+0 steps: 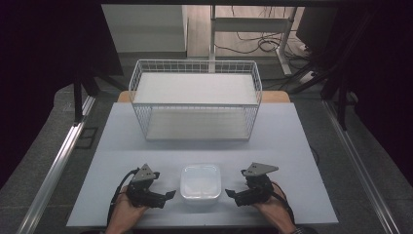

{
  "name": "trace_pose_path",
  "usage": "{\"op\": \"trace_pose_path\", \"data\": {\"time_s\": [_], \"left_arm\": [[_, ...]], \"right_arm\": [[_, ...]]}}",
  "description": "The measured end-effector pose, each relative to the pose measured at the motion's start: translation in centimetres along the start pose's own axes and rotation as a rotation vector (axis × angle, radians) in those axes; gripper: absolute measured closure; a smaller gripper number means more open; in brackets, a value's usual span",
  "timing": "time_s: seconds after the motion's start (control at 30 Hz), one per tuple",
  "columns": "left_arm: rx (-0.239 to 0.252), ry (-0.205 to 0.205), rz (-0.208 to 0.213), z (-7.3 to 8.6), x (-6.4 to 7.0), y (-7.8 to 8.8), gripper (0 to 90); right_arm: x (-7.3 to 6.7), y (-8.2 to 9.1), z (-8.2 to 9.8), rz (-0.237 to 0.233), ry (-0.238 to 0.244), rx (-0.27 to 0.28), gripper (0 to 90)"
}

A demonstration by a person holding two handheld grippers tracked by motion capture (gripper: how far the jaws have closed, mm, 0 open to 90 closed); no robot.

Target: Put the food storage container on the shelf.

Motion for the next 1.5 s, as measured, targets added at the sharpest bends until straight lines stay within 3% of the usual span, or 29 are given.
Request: {"op": "trace_pose_path", "data": {"time_s": [0.33,0.47,0.57,0.73,0.87,1.2,1.37,1.5], "left_arm": [[0.072,-0.011,0.037,-0.4,0.0,0.4,7.5],[0.056,-0.002,0.032,-0.9,0.1,0.4,7.9],[0.05,0.026,0.059,-1.8,0.2,0.6,9.6],[0.034,0.015,0.088,-2.9,0.9,0.4,9.3],[0.022,0.013,0.133,-3.6,1.3,-0.2,7.1],[-0.011,0.003,0.15,-5.4,1.3,-1.9,9.6],[-0.041,0.007,0.173,-5.1,1.3,-2.8,10.4],[-0.03,0.04,0.218,-4.8,1.2,-3.0,11.4]], "right_arm": [[0.2,0.8,-0.6,-0.013,-0.02,0.041,7.9],[0.0,0.9,-1.0,-0.02,-0.038,0.059,7.8],[-0.1,0.9,-1.5,-0.042,-0.057,0.073,7.5],[-0.5,0.9,-2.3,-0.054,-0.061,0.087,6.2],[-1.1,0.6,-3.1,-0.062,-0.057,0.071,2.8],[-1.8,-1.2,-4.7,-0.106,-0.064,0.006,5.2],[-1.9,-2.1,-4.9,-0.106,-0.066,-0.025,7.4],[-2.0,-2.6,-4.4,-0.124,-0.098,-0.064,12.3]]}}
Point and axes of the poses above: each handheld gripper's, and its own axes: y roughly backward along the jaws, z roughly out of its underside, x roughly to its right, the point moved 1 cm from there along -y, roughly forward along the jaws, and after that the axes turned 1 degree about -y, right-handed, at the moved point
